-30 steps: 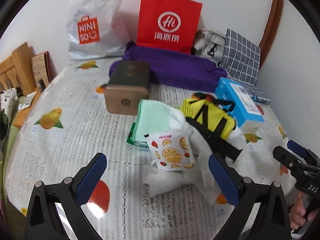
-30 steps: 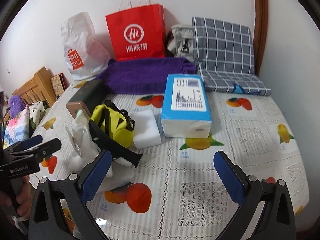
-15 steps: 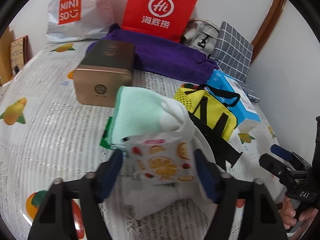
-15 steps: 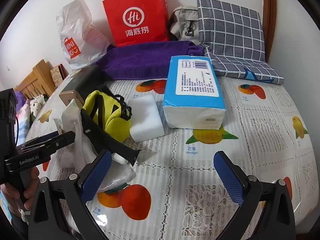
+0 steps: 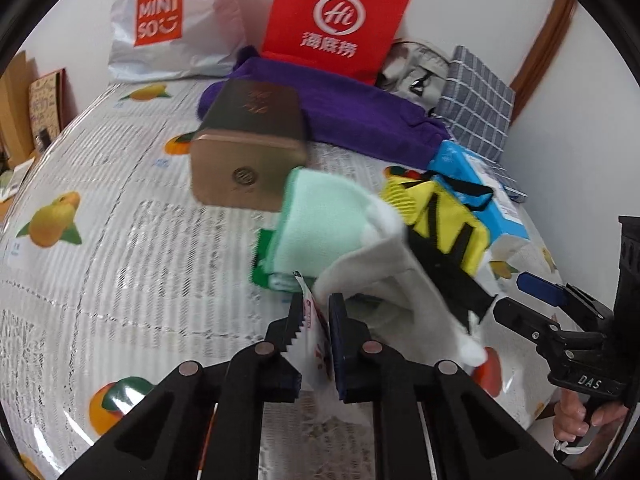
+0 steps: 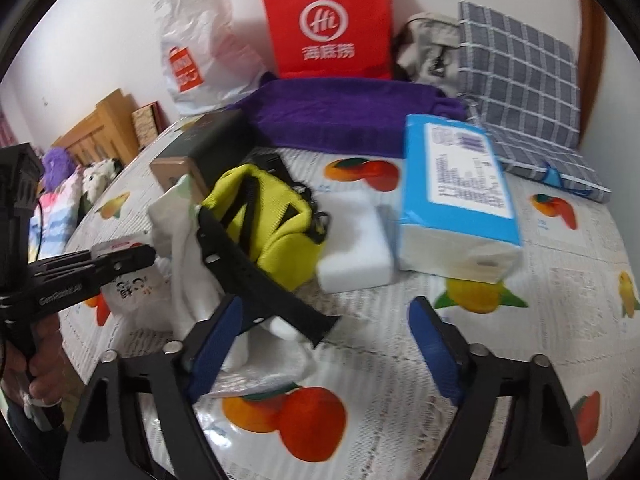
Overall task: Organize soft objects
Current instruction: 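Grasp the orange-printed packet with the left tool while the right tool grasps the black strap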
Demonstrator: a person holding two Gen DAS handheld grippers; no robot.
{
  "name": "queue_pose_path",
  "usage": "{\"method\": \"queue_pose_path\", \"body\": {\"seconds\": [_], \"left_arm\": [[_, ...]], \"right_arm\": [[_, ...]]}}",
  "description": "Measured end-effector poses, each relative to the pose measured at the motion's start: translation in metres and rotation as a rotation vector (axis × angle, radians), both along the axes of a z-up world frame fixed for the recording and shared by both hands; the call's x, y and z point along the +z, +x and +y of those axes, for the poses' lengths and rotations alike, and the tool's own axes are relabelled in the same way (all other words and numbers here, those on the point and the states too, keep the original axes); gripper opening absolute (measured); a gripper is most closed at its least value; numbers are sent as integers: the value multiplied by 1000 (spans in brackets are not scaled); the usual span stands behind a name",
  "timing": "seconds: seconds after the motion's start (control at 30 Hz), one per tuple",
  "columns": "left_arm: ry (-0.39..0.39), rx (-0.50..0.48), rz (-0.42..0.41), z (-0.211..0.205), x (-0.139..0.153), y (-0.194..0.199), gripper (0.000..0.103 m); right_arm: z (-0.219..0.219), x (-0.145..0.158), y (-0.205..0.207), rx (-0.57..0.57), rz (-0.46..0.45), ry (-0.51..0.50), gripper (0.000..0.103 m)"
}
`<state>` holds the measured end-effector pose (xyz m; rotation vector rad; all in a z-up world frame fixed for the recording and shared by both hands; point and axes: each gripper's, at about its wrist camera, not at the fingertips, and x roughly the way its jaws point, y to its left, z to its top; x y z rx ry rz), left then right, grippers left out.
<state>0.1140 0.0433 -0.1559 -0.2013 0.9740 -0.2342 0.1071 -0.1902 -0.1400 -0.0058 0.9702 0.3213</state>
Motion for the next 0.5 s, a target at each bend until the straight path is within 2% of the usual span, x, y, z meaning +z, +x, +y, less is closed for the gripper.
{"method": "queue_pose_path", "body": {"seconds": [0.07, 0.17, 0.27, 0.3, 0.37, 0.4, 0.5], "left_arm": [[-5, 10, 9, 6, -5, 0, 12], [-16, 12, 14, 11, -9, 0, 11], [-28, 5, 17, 14, -10, -2, 9], [-33, 6, 17, 17, -11, -3, 9], [-32, 13, 16, 20, -10, -3, 9], [-31, 18, 17, 22, -11, -4, 9], [-42, 27, 21, 26, -12, -3, 9]], "right_arm": [[8, -4, 2, 26, -1, -27, 78], [20, -11, 8, 62, 1, -54, 70], [29, -21, 16, 100, 39, -56, 48], [31, -23, 17, 108, 47, -60, 38], [31, -21, 13, 111, 24, -79, 22], [28, -17, 9, 116, 15, -68, 10], [20, -10, 1, 119, 0, -1, 5]]}}
